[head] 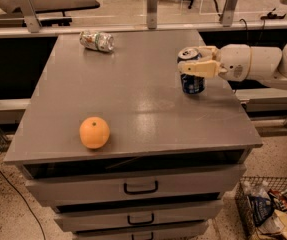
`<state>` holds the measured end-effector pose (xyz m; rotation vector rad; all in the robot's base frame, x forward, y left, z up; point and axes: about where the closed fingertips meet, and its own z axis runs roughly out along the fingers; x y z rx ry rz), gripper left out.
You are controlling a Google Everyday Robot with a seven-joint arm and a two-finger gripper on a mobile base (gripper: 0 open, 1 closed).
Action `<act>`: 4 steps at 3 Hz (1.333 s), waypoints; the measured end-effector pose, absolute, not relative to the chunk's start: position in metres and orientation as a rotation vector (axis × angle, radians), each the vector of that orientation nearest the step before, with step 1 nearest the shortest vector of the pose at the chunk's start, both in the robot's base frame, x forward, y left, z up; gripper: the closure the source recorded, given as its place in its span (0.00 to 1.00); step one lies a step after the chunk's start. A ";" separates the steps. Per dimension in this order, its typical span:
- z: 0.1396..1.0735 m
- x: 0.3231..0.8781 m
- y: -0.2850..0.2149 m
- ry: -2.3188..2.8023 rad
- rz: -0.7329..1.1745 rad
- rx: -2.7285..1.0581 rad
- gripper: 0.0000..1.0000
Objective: Place pepsi can upright
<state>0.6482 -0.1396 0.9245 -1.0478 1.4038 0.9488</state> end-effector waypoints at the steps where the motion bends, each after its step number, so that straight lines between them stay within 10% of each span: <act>1: 0.917 0.643 -0.142 1.349 0.970 -1.052 0.76; 4: 0.910 0.633 -0.146 1.299 0.989 -1.059 0.06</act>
Offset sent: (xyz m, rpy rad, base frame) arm -0.0280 -0.0181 -0.0314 0.0975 -0.0893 0.0700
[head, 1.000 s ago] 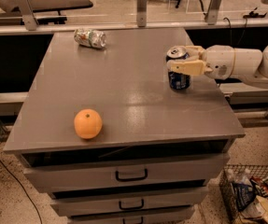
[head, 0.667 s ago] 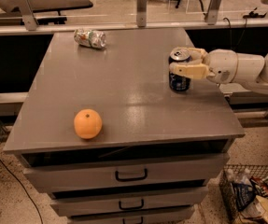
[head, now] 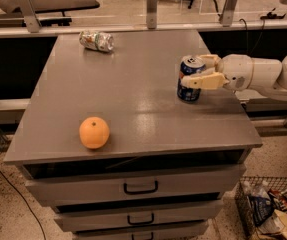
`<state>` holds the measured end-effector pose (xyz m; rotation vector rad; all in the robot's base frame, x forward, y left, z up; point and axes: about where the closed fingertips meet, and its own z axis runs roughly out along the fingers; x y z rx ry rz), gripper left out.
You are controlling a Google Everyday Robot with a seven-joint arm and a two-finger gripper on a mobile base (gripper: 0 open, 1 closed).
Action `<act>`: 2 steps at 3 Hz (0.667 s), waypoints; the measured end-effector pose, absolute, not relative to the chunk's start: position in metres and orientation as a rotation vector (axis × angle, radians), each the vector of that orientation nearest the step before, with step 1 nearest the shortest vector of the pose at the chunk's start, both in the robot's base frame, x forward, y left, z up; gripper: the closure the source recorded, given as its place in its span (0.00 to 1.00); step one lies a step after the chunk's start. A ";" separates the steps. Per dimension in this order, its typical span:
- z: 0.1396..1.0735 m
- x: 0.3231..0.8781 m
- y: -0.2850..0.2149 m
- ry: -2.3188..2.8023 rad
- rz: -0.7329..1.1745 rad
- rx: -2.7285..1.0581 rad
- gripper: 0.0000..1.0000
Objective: Place pepsi can upright
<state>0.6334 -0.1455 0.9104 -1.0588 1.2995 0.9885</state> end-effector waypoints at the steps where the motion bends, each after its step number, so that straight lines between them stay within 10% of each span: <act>1: 0.898 0.619 -0.161 1.296 0.986 -1.051 0.00; 2: 0.904 0.603 -0.193 1.303 0.923 -1.049 0.00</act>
Offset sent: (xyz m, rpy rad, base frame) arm -0.0502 -0.0993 0.0040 -0.0519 -0.0743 -0.1166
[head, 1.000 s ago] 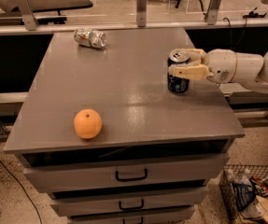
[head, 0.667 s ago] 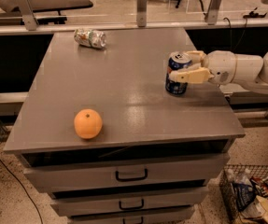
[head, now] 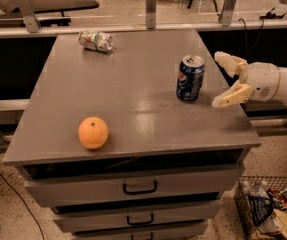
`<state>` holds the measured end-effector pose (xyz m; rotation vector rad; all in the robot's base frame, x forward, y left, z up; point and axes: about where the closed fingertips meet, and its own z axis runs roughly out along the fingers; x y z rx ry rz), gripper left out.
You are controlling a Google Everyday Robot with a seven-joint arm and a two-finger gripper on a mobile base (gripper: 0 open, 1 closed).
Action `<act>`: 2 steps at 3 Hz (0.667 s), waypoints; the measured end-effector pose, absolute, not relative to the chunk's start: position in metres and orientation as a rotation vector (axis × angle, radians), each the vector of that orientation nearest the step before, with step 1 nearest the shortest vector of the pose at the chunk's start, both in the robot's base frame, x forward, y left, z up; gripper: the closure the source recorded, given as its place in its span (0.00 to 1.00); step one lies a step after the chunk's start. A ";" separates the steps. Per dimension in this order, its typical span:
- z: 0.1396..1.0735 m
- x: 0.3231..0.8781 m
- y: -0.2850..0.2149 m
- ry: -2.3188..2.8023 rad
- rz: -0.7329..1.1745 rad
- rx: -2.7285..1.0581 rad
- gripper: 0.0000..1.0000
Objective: Place pepsi can upright
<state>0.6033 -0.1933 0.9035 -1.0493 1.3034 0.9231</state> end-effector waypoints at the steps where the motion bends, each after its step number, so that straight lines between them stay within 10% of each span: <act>1: 0.940 0.587 -0.240 1.305 0.781 -1.063 0.00; 2: 0.992 0.572 -0.286 1.368 0.600 -1.060 0.00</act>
Offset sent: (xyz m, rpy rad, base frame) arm -0.0558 -0.1630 0.1606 -0.2970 -0.1723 -0.3773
